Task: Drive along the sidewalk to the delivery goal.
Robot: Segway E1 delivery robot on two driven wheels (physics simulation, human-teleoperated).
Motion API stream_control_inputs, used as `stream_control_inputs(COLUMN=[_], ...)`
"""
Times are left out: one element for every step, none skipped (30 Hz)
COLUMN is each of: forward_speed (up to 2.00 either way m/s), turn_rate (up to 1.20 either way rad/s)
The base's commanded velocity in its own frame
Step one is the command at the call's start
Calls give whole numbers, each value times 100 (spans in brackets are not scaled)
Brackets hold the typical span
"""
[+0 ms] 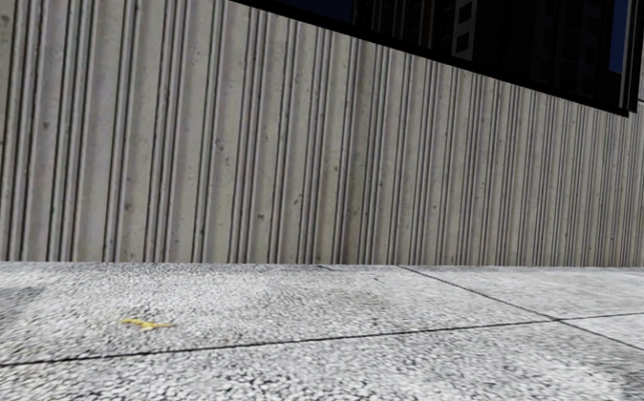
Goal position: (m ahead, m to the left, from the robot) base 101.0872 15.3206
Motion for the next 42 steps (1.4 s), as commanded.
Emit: stream_control_inputs(forward_speed=[0, 0, 0, 0, 0, 0, 0, 0, 0, 0, 0, 0, 0, 0, 0, 0, 0, 0, 0, 0, 0, 0, 0, 0, 0, 0, 0, 0, 0, 0, 4, 4, 27, 44, 56, 56, 58, 59, 59, 59, 59, 61], turn_rate=[0, 0, 0, 0, 0, 0, 0, 0, 0, 0, 0, 0, 0, 0, 0, 0, 0, 0, 0, 0, 0, 0, 0, 0, 0, 0, 0, 0, 0, 0, 0, 0, 0, 0, 0, 0, 0, 0, 0, 0, 0, 0])
